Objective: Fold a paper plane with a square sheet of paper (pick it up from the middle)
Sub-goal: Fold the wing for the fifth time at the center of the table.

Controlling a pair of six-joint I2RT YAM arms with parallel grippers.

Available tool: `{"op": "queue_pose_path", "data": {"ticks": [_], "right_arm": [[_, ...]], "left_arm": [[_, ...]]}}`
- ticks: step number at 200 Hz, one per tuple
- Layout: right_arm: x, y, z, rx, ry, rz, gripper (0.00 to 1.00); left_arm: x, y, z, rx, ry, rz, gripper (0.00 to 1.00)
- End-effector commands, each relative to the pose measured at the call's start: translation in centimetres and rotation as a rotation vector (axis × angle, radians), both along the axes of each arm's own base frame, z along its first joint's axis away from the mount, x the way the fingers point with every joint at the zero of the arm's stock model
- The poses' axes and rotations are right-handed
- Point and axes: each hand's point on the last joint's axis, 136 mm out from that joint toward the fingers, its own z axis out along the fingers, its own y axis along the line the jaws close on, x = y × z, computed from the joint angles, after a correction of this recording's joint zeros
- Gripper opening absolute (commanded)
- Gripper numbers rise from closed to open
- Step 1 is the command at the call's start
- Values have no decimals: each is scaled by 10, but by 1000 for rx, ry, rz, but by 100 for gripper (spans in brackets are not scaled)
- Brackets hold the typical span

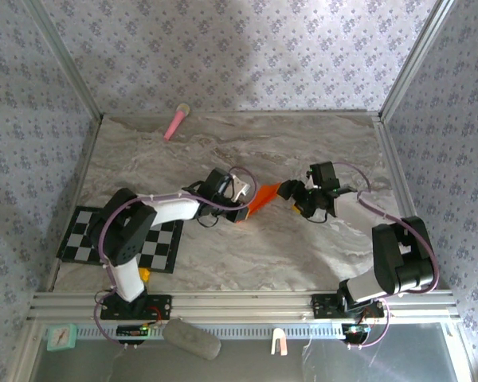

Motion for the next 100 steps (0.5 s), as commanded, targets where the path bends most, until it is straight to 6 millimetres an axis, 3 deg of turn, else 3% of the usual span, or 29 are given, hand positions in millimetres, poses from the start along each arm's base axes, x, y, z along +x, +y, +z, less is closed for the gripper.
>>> {"op": "queue_pose_path", "data": {"ticks": [1,100], "right_arm": [[-1,10,10,33,-107,102,70],[-10,68,18,156,-233,264,53]], "left_arm": [[-8,-3,-4,-30,132,29,0],[-8,-8,-16,-83,244,113,0]]}}
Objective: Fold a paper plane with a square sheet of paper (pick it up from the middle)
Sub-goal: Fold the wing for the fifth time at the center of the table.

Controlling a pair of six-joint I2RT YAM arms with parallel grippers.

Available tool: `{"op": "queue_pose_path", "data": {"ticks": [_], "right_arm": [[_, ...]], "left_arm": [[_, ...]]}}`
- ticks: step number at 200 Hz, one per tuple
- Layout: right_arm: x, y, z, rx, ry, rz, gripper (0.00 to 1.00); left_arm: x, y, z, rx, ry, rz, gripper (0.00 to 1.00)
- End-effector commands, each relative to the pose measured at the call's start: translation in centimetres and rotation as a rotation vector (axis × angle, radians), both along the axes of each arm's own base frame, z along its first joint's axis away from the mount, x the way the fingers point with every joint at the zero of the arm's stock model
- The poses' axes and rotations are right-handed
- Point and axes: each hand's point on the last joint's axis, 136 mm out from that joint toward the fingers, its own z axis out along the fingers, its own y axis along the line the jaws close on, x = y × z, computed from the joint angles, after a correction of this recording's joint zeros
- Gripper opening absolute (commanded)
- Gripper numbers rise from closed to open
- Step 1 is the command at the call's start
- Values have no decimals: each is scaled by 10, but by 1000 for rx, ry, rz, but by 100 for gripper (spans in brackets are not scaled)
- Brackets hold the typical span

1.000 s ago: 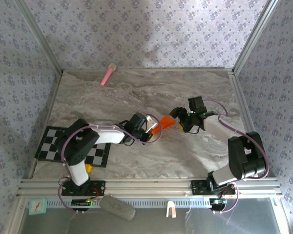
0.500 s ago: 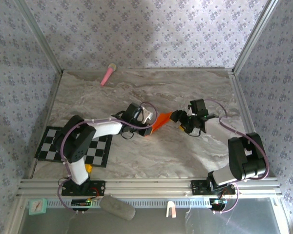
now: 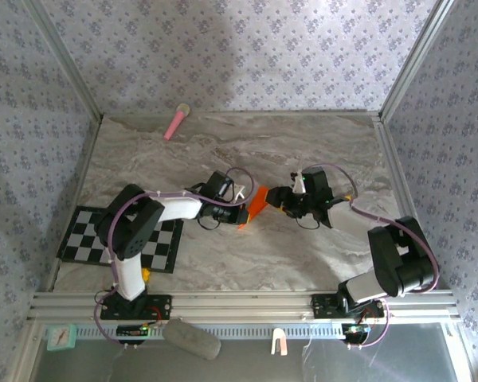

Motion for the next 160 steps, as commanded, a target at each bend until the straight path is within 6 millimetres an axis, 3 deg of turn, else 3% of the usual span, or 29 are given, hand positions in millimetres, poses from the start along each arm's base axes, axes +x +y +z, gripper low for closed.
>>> {"op": "queue_pose_path", "data": {"ticks": [1,85,160], "right_arm": [[2,15,2,37,-41,46,52],[10,48,-10,70,-40,115,41],[20,54,-27,45,-6,109,39]], "left_arm": [[3,-6,4,-45,16,14,0],[1,-3,-7,-45,49,42,0],[-2,1,-18,-20,94,77,2]]}}
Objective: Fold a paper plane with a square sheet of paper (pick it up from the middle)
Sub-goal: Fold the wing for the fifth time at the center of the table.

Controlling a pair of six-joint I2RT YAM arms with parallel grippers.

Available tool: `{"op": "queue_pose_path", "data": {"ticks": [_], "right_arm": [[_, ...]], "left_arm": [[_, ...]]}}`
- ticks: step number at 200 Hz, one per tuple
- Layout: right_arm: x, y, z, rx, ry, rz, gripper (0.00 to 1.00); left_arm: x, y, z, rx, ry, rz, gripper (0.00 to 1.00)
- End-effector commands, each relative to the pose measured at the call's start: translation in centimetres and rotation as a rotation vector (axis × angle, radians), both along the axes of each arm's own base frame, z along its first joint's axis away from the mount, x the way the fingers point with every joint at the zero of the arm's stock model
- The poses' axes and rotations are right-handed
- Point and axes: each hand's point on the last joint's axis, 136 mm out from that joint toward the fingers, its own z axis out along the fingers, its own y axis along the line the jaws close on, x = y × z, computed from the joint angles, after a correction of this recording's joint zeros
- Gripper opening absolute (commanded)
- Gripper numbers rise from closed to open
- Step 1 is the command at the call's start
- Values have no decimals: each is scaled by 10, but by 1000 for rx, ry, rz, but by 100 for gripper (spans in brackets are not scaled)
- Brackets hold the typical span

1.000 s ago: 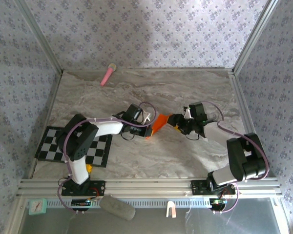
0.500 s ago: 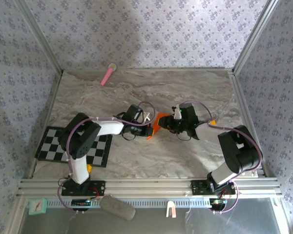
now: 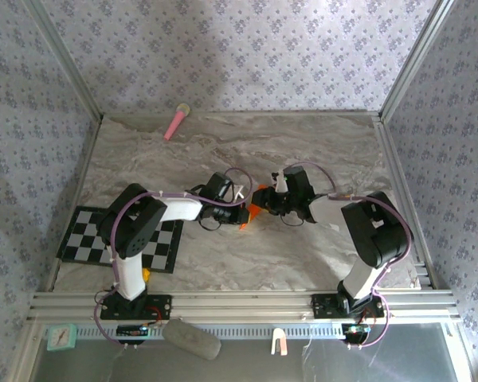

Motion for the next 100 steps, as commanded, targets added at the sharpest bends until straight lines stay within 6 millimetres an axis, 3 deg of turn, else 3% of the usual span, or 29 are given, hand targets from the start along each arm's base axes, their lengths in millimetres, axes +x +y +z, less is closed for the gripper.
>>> {"op": "queue_pose_path", "data": {"ticks": [1,56,100], "right_arm": [[6,6,2,7,-2,5,39],[8,6,-9,-13,26,4,38],[8,3,-18,-40,50,-5,38]], "left_arm": [[-4,4,-13,11,51,15,2],[-7,7,-19,23,80,31,8],[-9,10,-24,45,108,45,7]]}}
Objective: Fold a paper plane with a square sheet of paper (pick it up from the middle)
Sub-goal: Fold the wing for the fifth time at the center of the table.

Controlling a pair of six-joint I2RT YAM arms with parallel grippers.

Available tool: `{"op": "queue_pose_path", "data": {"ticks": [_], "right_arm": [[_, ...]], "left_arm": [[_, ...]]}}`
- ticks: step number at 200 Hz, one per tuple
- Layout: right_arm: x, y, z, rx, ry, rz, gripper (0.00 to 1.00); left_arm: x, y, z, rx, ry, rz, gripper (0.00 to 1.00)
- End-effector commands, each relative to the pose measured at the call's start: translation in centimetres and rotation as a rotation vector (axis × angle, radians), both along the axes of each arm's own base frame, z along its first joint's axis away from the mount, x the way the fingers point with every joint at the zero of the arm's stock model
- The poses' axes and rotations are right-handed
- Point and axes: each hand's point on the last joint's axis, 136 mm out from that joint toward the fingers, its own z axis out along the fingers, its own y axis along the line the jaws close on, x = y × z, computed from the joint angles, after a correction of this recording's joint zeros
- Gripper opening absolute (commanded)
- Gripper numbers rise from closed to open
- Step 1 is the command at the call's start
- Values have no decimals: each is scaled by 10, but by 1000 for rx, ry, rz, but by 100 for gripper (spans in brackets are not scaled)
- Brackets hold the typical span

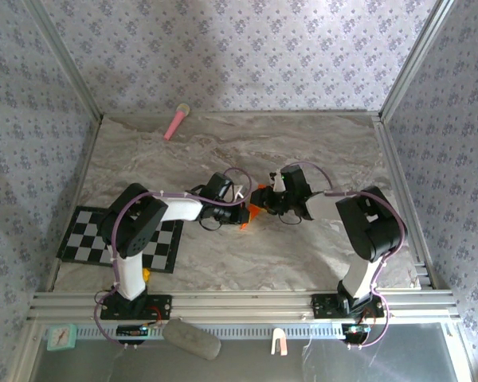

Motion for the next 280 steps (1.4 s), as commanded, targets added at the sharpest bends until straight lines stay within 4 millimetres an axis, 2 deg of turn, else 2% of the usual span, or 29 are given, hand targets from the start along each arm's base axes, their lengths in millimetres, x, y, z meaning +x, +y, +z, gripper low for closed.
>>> {"op": "queue_pose_path", "data": {"ticks": [1,42,73,98,117,171,280], "right_arm": [[2,0,-7,-25,21,-4,38],[1,-2,-11,-35,38,-11,38],[-6,3,8,35,18,17,38],[-15,0,18,43,2,22,38],[-19,-2,15,31,10,22,39],[-8,6,8,44,30,29,38],[-1,-5,-23,-31,96,-27,35]], "left_arm": [[-10,11,-23,53,79,16,7],[-10,14,-29,70,116,38,6],[-9,16,-31,63,141,55,3],[-8,15,-29,45,147,60,2],[-8,15,-29,43,148,62,2],[-8,14,-29,39,150,65,2],[-9,15,-29,38,157,69,5]]}}
